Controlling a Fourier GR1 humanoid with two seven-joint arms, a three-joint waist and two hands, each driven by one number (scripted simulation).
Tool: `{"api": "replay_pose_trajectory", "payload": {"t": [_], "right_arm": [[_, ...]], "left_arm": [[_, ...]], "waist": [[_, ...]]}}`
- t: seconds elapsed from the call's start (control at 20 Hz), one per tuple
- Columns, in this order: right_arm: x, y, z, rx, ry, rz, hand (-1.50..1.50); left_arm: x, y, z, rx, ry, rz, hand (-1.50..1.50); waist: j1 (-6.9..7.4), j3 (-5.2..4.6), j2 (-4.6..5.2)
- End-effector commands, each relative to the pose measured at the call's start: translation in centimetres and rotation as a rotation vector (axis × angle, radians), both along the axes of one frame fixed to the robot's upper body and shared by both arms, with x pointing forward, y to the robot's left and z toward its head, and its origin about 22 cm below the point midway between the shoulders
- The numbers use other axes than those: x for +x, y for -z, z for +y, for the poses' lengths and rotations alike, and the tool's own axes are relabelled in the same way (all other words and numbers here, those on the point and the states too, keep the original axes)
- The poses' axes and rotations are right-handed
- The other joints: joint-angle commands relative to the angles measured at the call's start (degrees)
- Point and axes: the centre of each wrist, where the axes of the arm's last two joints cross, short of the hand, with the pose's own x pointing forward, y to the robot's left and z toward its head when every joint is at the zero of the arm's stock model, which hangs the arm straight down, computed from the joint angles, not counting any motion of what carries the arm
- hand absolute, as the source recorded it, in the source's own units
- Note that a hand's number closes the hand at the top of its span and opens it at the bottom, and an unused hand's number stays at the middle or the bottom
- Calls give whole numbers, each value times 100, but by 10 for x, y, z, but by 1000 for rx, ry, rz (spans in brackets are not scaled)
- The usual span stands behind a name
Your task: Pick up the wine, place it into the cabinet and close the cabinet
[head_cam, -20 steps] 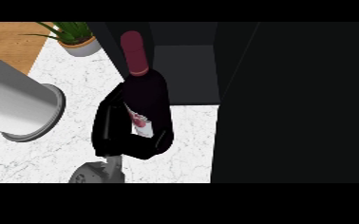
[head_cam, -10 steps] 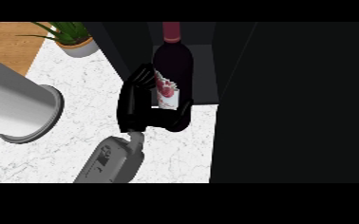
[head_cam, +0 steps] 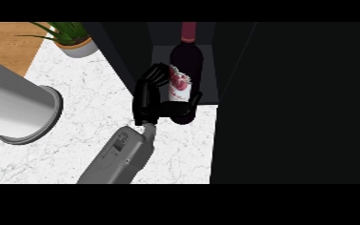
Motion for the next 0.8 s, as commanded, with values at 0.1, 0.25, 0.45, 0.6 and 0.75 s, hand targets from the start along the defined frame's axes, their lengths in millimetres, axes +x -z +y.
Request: {"api": "replay_pose_trajectory", "payload": {"t": [0.1, 0.25, 0.45, 0.6, 0.75], "right_arm": [[-33, -29, -10, 80, -71, -46, -150], [-29, -22, -9, 63, -68, -33, -150], [-34, -25, -15, 63, -76, -59, -150], [-41, -27, -10, 77, -52, -54, -150], [-40, -25, -9, 72, -76, -39, -150]], "left_arm": [[0, 37, 2, 22, -13, 27, 150], [5, 43, -5, 13, -21, 40, 150], [15, 46, 3, -55, -52, 42, 150], [17, 51, 9, -86, -40, 56, 150], [31, 40, -1, -78, -64, 78, 150]], "waist": [[-16, -1, 13], [-65, -1, 19], [-91, 2, 20], [-22, -1, -3], [-75, -1, 6]]}}
